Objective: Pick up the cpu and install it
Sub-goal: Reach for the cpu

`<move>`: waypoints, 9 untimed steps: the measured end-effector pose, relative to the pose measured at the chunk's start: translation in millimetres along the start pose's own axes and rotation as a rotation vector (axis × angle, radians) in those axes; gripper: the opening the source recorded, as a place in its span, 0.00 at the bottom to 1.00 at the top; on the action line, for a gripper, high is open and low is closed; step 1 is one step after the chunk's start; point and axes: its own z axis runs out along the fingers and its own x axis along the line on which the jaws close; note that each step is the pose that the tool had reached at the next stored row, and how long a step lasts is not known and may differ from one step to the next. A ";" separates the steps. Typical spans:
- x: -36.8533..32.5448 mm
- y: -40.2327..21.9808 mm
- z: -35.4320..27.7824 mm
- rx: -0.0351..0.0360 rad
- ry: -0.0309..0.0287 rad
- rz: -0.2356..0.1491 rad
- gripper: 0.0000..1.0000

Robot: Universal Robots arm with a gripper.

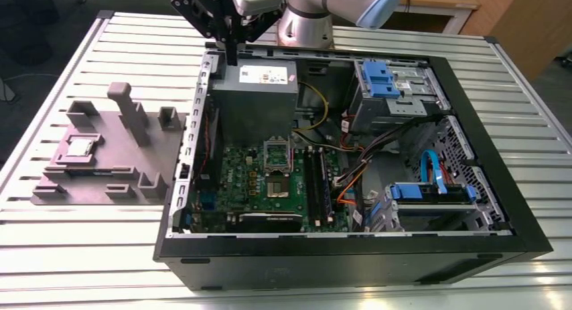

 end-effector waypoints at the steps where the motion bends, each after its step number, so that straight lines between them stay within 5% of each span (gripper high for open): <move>1: 0.0 0.0 0.0 0.0000 0.0000 0.000 0.10; 9: 4.3 -0.3 0.2 0.0000 0.0000 0.000 0.10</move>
